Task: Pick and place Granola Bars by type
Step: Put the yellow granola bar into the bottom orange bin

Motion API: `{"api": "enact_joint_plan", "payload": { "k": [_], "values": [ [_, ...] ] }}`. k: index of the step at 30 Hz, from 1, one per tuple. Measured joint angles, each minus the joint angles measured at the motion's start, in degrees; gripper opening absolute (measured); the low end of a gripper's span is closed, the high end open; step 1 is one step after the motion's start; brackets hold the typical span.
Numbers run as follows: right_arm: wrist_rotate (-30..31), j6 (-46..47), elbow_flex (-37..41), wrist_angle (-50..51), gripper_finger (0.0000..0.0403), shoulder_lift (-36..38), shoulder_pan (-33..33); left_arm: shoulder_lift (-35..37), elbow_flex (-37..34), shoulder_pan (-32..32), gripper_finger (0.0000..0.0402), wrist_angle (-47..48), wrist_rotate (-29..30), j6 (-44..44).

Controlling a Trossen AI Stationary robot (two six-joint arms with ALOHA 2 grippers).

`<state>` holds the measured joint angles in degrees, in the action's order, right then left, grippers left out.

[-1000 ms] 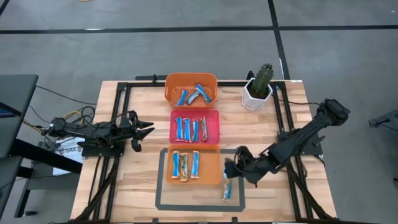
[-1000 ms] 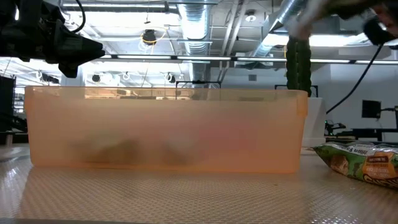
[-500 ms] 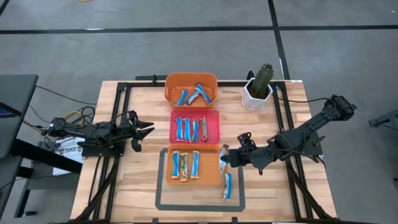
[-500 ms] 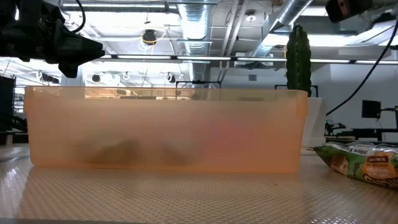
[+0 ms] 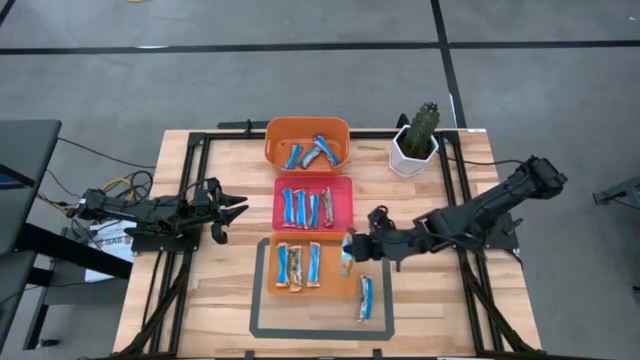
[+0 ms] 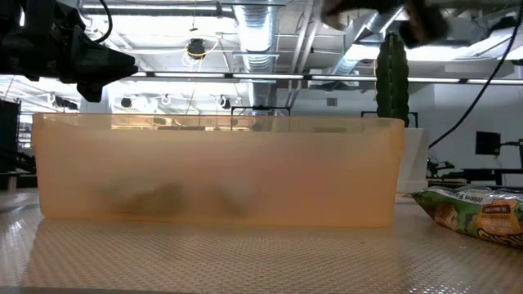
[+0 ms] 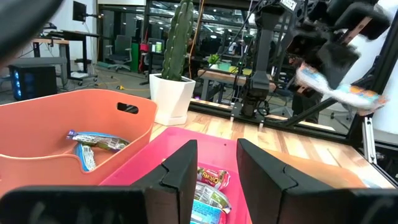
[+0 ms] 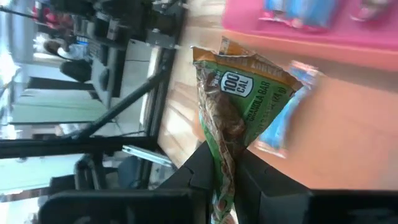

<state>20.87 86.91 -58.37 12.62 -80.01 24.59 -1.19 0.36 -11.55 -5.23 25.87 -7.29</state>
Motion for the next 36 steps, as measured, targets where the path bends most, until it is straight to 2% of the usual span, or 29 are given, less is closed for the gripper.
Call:
{"api": "enact_joint_plan", "payload": {
  "k": [5,12,23,32,36],
  "values": [
    [-3.29,-4.93,-3.73,-5.04,0.0031,-4.76,-3.31,0.05,0.00,0.02,0.0105,0.02,0.00,0.02],
    [-7.97,-10.81,-9.34,-6.01,0.0026,-9.82,-7.17,0.07,0.02,0.01,0.0105,0.01,0.00,0.01],
    [-9.85,-10.43,-9.92,-3.72,0.0028,-12.51,-7.87,0.07,0.02,0.02,0.0105,0.00,0.00,0.00],
    [-13.10,-8.89,-9.71,1.87,0.0028,-17.89,-7.67,0.05,0.01,0.01,0.0105,-0.02,0.01,0.02],
    [-15.43,-8.42,-9.93,0.87,0.0032,-20.82,-7.69,0.02,0.01,0.01,0.0105,-0.06,0.03,0.01]
  ]
}}
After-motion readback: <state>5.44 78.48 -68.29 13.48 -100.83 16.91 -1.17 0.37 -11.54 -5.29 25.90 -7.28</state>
